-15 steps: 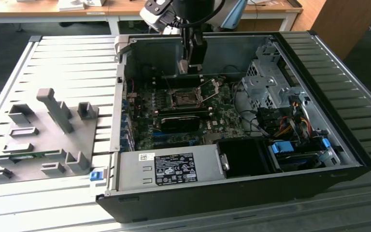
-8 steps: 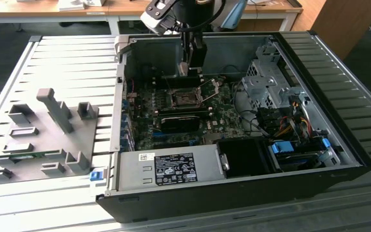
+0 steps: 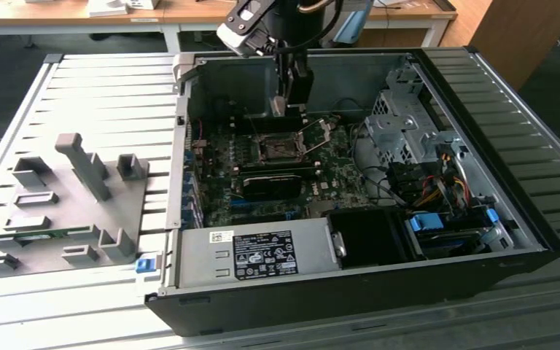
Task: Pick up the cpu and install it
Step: 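Place the cpu into insertion slot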
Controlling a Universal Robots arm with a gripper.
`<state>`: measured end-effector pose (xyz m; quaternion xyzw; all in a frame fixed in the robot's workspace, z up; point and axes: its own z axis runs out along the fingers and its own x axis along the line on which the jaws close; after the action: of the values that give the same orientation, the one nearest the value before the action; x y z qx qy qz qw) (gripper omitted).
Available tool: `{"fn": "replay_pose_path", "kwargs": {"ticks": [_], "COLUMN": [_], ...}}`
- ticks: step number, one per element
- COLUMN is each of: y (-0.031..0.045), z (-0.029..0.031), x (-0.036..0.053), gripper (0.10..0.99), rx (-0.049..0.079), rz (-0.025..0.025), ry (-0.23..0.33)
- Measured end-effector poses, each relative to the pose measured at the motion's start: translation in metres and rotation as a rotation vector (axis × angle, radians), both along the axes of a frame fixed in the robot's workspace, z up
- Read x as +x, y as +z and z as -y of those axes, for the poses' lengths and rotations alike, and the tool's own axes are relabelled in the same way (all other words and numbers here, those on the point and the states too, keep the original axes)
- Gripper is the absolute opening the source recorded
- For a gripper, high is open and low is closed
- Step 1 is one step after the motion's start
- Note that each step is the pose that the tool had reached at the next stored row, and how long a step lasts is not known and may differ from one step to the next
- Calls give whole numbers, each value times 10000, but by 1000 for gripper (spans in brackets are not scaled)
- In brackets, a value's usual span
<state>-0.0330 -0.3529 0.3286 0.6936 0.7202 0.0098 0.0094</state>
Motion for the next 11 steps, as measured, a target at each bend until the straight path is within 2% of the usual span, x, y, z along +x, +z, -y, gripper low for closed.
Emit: {"fn": "replay_pose_path", "kwargs": {"ticks": [4, 11], "y": [-72, -200], "z": [-44, -78], "x": [17, 28], "gripper": [533, 533], "rx": [1, 1], "rz": [0, -1], "ry": [-13, -311]}}
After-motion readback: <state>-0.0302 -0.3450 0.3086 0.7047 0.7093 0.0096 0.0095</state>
